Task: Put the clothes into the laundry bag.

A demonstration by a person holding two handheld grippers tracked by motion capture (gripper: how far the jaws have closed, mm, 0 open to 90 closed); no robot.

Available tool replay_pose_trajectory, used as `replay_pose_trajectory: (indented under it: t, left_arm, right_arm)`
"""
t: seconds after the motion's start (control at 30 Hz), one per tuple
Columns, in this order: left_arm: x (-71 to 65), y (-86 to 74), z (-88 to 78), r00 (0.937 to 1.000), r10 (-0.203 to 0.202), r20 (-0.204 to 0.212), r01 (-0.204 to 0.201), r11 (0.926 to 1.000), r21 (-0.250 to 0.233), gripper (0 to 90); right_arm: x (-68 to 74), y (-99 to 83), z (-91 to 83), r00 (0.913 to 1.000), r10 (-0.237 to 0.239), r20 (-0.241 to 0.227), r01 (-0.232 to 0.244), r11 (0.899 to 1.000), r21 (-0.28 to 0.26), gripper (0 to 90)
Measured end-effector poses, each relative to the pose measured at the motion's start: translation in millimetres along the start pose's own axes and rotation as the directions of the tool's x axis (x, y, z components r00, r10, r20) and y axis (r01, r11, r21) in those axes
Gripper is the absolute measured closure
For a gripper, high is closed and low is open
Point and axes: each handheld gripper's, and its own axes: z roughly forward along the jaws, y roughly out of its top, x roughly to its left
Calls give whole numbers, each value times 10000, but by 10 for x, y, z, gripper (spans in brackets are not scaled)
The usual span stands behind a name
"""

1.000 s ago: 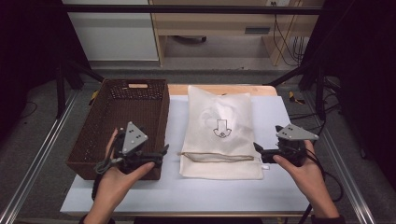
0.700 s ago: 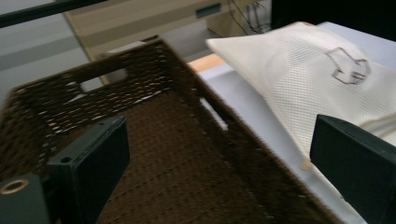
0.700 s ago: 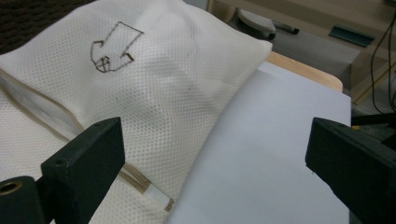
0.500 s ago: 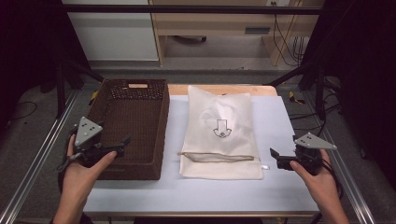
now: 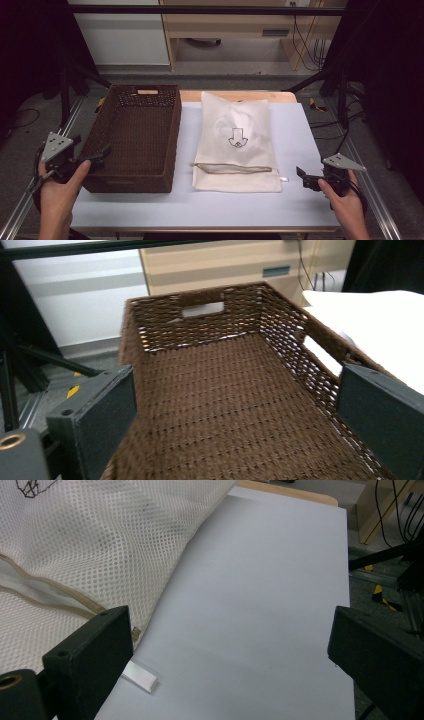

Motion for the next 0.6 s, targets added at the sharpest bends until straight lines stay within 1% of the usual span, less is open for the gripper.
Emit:
replay_pose_trajectory:
  t: [0.13,0.2,0.27,0.3,0.33,0.4,0.43,0.47,0.5,0.57,0.6]
  left_arm:
    - [94,-82,-33,9995,-127,-296,127,9999,-28,30]
    - [130,-135,-39,9995,-187,-262,187,9998,-10,30]
    - [156,-193,-38,9991,-270,-313,271,9996,35,30]
    - [164,-213,-36,9991,-279,-315,280,9996,32,31]
    - [174,-246,-34,9991,-270,-317,272,9996,39,31]
    - [180,-293,-28,9991,-268,-315,271,9996,80,32]
    - [181,-309,-29,9993,-256,-283,258,9996,69,35]
    - [183,-330,-32,9994,-291,-201,291,9996,13,35]
    - [180,-350,-36,9992,-368,-147,367,9993,-77,35]
    - [178,-371,-46,9993,-285,-256,283,9996,-93,35]
    - [175,-372,-57,9992,-229,-313,224,9996,-165,35]
  right_arm:
    - [3,-49,27,9999,141,6,-141,9999,-34,50]
    - [15,-67,36,9998,200,-7,-200,9998,-39,53]
    - [30,-84,48,9996,283,-47,-283,9996,-19,55]
    - [33,-95,59,9998,211,-17,-211,9998,-71,58]
    - [45,-102,59,9995,298,-54,-298,9995,-50,58]
    - [67,-128,81,9997,241,-38,-241,9997,-95,59]
    - [93,-143,87,9995,310,-100,-311,9995,-68,59]
    - [99,-154,98,9998,179,-71,-180,9998,-105,59]
    - [119,-162,102,9997,201,-103,-202,9998,-81,59]
    - [145,-181,115,10000,-25,-59,24,9999,-150,59]
    - [161,-188,117,10000,-40,-73,39,9998,-191,59]
